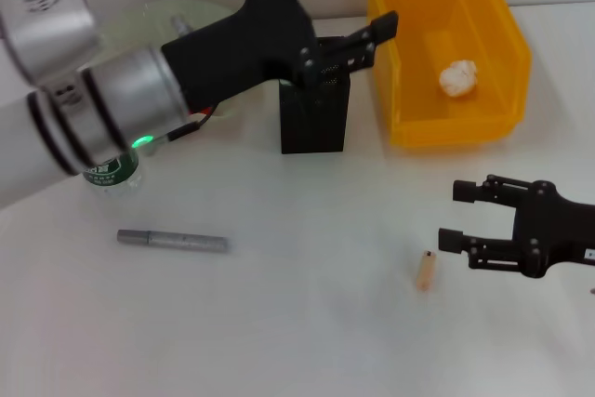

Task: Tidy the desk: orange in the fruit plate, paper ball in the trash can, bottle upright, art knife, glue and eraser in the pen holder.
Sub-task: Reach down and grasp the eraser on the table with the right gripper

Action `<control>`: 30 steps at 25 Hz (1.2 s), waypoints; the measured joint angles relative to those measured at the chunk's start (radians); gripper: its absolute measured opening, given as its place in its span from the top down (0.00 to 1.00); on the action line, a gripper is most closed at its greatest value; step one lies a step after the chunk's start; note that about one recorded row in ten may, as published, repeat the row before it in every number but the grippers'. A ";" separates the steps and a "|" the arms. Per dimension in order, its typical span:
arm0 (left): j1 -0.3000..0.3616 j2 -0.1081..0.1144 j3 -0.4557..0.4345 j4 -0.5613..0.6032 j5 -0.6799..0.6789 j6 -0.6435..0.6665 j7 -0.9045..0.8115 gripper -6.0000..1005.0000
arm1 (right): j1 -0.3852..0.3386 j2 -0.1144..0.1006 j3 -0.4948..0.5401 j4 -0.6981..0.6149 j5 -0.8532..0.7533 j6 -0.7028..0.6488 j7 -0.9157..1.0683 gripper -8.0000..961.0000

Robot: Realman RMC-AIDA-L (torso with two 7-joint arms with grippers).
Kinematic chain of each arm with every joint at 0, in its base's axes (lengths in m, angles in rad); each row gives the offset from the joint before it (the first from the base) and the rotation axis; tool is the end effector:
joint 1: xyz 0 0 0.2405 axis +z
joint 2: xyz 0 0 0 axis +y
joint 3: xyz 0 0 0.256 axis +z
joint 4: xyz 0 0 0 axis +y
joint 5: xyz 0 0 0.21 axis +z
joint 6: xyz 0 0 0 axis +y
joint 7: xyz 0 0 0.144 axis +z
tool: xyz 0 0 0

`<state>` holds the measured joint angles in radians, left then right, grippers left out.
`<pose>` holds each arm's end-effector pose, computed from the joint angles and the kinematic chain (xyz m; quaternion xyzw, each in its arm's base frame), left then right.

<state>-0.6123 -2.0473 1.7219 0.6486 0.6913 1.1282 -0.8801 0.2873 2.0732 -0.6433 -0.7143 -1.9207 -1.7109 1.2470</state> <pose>-0.1235 0.3663 -0.0540 -0.8882 -0.0200 -0.4152 0.1957 0.3126 0.2588 0.0236 -0.9196 0.2215 0.2791 0.1658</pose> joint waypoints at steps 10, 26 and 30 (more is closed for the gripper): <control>0.169 0.026 -0.211 -0.012 0.347 0.282 -0.053 0.20 | 0.011 -0.001 -0.020 -0.386 -0.100 -0.082 0.437 0.18; 0.364 0.029 -0.299 -0.079 0.420 0.350 0.037 0.20 | 0.334 0.001 -0.532 -0.924 -0.681 -0.300 1.245 0.18; 0.360 0.031 -0.292 -0.088 0.426 0.351 0.035 0.20 | 0.358 0.006 -0.695 -0.904 -0.725 -0.278 1.297 0.18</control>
<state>-0.2519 -2.0159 1.4300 0.5611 1.1174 1.4787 -0.8455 0.6451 2.0793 -1.3381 -1.6179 -2.6460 -1.9885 2.5440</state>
